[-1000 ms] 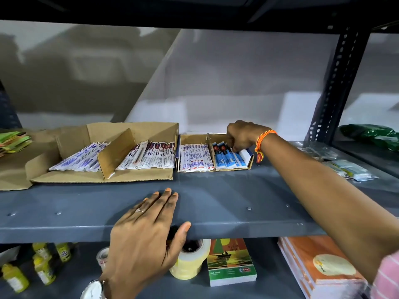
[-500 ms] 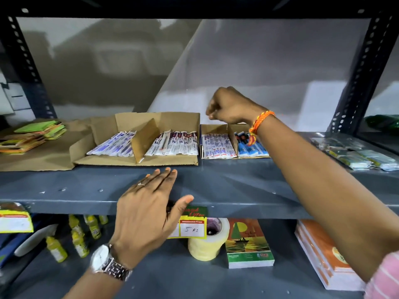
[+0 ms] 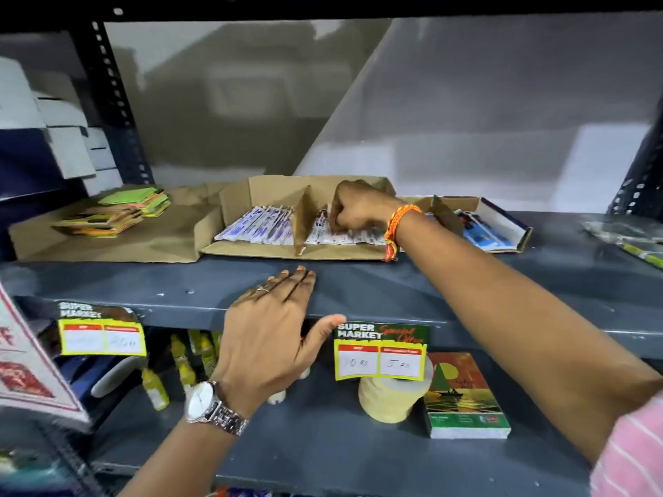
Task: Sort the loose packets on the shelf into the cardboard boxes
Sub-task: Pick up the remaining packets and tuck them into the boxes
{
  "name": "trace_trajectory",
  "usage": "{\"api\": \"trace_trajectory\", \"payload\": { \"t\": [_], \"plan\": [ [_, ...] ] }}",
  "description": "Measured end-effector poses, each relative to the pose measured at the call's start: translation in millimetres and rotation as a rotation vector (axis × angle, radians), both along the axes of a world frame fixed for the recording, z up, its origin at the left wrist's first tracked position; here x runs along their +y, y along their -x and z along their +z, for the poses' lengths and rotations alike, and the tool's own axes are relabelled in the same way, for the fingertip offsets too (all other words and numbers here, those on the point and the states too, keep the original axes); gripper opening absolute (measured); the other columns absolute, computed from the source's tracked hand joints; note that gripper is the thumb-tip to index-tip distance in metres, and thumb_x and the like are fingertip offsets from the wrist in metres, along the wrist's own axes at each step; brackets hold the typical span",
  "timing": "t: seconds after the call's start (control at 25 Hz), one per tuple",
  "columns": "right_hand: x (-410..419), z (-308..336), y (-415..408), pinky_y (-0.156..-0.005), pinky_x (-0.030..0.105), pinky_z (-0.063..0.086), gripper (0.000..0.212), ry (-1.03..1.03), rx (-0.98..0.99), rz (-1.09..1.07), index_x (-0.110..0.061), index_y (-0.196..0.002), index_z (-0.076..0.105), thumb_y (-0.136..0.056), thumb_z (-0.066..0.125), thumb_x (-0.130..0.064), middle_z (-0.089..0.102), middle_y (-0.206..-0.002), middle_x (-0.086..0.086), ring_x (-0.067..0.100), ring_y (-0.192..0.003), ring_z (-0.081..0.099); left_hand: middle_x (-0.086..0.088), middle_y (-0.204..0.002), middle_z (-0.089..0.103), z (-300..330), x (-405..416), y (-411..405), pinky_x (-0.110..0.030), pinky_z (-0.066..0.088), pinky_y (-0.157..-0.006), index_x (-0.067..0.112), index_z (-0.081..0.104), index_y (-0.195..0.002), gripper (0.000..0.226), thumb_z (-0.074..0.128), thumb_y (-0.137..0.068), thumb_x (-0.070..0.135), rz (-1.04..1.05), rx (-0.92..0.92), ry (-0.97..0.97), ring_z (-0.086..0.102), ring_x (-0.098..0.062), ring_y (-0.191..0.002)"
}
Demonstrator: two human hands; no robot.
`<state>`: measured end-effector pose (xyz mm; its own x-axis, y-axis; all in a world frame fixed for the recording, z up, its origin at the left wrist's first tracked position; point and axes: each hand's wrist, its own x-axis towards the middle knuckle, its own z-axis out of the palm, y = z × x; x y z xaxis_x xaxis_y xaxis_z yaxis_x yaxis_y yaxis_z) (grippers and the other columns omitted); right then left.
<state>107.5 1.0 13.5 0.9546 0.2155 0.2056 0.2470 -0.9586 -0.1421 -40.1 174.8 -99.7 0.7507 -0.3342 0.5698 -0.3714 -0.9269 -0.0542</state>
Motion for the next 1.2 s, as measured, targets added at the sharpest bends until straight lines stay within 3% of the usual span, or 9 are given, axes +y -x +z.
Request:
{"api": "trace_trajectory", "payload": {
  "t": [0.08,0.2,0.28,0.44,0.6,0.76,0.92,1.04,1.2],
  "plan": [
    [7.9,0.5,-6.0,-0.056,0.026,0.051,0.01,-0.004,-0.048,-0.092,-0.008,-0.079,0.068,-0.08,0.069,-0.018,0.07,-0.085,0.008,0.019,-0.069,0.062,-0.011,-0.137,0.062,-0.6,1.0,-1.4,-0.041,0.048,-0.099,0.009,0.062,-0.132,0.087,0.015,-0.095,0.072,-0.002,0.01,0.005,0.059,-0.029,-0.125],
    [13.2,-1.3,-9.6,-0.041,0.018,0.034,0.024,-0.013,-0.055,-0.16,-0.014,-0.062,0.056,-0.071,0.076,-0.023,0.063,-0.067,0.003,0.012,-0.055,0.055,-0.012,-0.134,0.064,-2.8,2.2,-3.2,-0.041,0.049,-0.098,0.008,0.063,-0.131,0.086,0.016,-0.096,0.071,-0.014,-0.003,0.006,0.061,-0.03,-0.122],
    [13.7,-3.0,-9.9,-0.041,0.018,0.035,0.025,-0.032,0.011,-0.169,-0.015,-0.06,0.057,-0.072,0.077,-0.026,0.06,-0.062,0.0,0.012,-0.056,0.057,-0.013,-0.133,0.064,-3.6,3.9,-4.7,-0.042,0.049,-0.098,0.007,0.063,-0.13,0.086,0.017,-0.096,0.071,-0.024,-0.007,0.003,0.062,-0.031,-0.12],
    [14.5,-3.6,-10.7,-0.058,0.025,0.048,0.023,-0.047,0.106,-0.193,-0.014,-0.064,0.062,-0.078,0.076,-0.026,0.064,-0.067,0.001,0.016,-0.062,0.059,-0.013,-0.131,0.065,-5.9,4.6,-6.3,-0.041,0.048,-0.099,0.006,0.065,-0.128,0.084,0.021,-0.095,0.07,-0.033,-0.031,0.009,0.063,-0.031,-0.12],
    [15.9,-1.1,-9.9,-0.046,0.022,0.035,0.032,-0.109,0.171,-0.231,-0.017,-0.055,0.057,-0.081,0.074,-0.024,0.055,-0.054,-0.002,0.011,-0.046,0.047,-0.013,-0.131,0.066,-5.8,4.1,-7.4,-0.041,0.049,-0.098,0.007,0.065,-0.128,0.083,0.022,-0.095,0.07,-0.036,-0.047,0.017,0.063,-0.031,-0.12],
    [15.6,-1.0,-10.3,-0.033,0.012,0.032,0.032,-0.245,0.23,-0.251,-0.016,-0.05,0.057,-0.074,0.078,-0.016,0.056,-0.051,-0.002,0.007,-0.035,0.046,-0.012,-0.129,0.067,-6.4,2.3,-8.4,-0.04,0.049,-0.097,0.007,0.066,-0.127,0.082,0.022,-0.095,0.069,-0.027,-0.06,0.02,0.063,-0.03,-0.119],
    [13.1,8.9,-6.2,-0.038,0.013,0.037,0.016,-0.428,0.001,-0.291,-0.014,-0.054,0.063,-0.056,0.078,-0.012,0.064,-0.052,0.0,0.01,-0.041,0.058,-0.012,-0.127,0.068,-7.1,1.1,-7.9,-0.04,0.05,-0.095,0.007,0.067,-0.125,0.082,0.022,-0.096,0.069,-0.019,-0.085,0.033,0.064,-0.03,-0.118],
    [16.3,12.1,-5.0,-0.041,0.016,0.035,0.024,-0.295,-0.165,-0.293,-0.014,-0.061,0.052,-0.059,0.074,-0.008,0.055,-0.063,0.002,0.016,-0.056,0.056,-0.012,-0.128,0.068,-6.8,0.5,-7.1,-0.04,0.05,-0.095,0.008,0.067,-0.125,0.082,0.021,-0.096,0.068,-0.015,-0.088,0.033,0.064,-0.031,-0.117],
    [34.9,-5.7,-8.8,-0.046,0.02,0.038,0.031,-0.061,-0.145,-0.259,-0.014,-0.06,0.048,-0.061,0.079,-0.009,0.051,-0.063,0.002,0.02,-0.064,0.056,-0.012,-0.129,0.067,-6.8,0.4,-6.4,-0.04,0.049,-0.096,0.007,0.066,-0.126,0.081,0.024,-0.095,0.068,-0.014,-0.078,0.026,0.064,-0.032,-0.118]
  ]
}}
